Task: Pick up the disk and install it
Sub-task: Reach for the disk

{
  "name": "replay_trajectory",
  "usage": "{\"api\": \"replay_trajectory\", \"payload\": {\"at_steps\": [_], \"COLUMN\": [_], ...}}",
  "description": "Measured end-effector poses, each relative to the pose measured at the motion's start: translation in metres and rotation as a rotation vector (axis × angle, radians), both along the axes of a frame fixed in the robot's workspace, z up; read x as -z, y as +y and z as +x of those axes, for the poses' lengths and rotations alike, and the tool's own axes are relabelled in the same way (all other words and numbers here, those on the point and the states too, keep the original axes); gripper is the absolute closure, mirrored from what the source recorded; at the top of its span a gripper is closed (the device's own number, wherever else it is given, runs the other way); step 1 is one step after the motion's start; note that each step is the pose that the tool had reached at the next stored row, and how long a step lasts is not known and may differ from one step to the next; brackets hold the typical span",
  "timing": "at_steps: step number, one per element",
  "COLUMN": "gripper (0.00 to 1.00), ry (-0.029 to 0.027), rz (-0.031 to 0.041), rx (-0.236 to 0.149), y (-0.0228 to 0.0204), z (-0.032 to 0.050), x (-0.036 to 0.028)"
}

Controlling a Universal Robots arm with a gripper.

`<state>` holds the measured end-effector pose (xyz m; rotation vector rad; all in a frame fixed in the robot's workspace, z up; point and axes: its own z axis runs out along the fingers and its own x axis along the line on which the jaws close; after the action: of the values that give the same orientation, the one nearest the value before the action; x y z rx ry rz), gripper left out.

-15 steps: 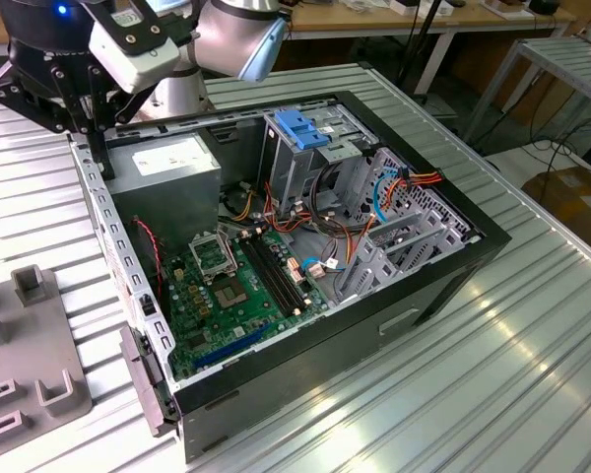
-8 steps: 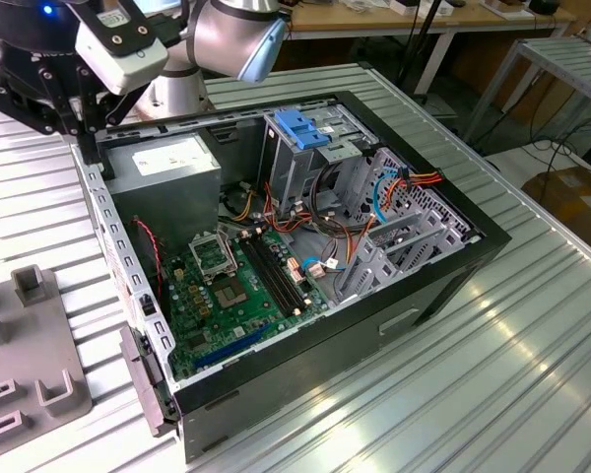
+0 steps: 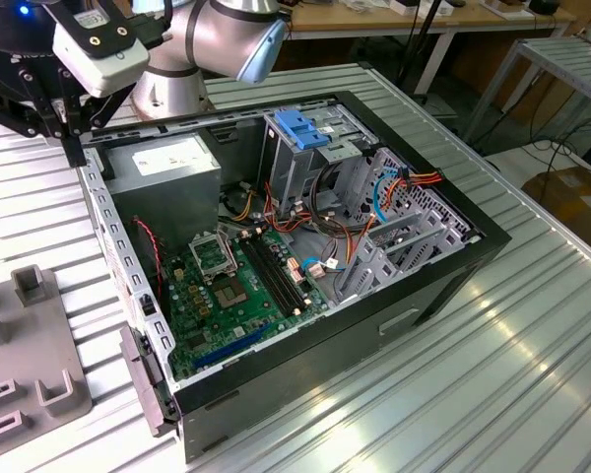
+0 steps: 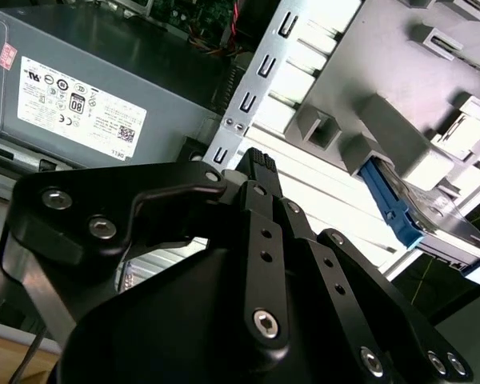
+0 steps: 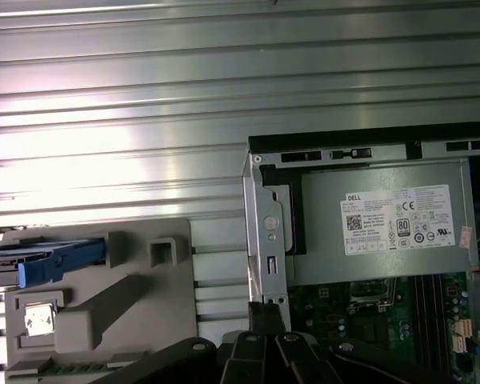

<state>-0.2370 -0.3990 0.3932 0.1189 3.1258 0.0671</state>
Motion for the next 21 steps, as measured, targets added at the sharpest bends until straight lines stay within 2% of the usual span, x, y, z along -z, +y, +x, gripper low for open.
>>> {"api": "replay_trajectory", "payload": {"at_steps": [8,12,17,21], "gripper": [0.90,0.90,0.90,0.90], "ry": [0.0002,0.0004,0.0006,0.0006], "rz": [0.0000,0.0000,0.0000,0.0001], "rx": [0.000,0.000,0.000,0.000], "y": [0.0000,0.0000,0.0000,0.0000], "z": [-0.0113,-0.0202,-0.0258,-0.0267], "x": [0.0000,0.0000,0.0000,0.0001]}}
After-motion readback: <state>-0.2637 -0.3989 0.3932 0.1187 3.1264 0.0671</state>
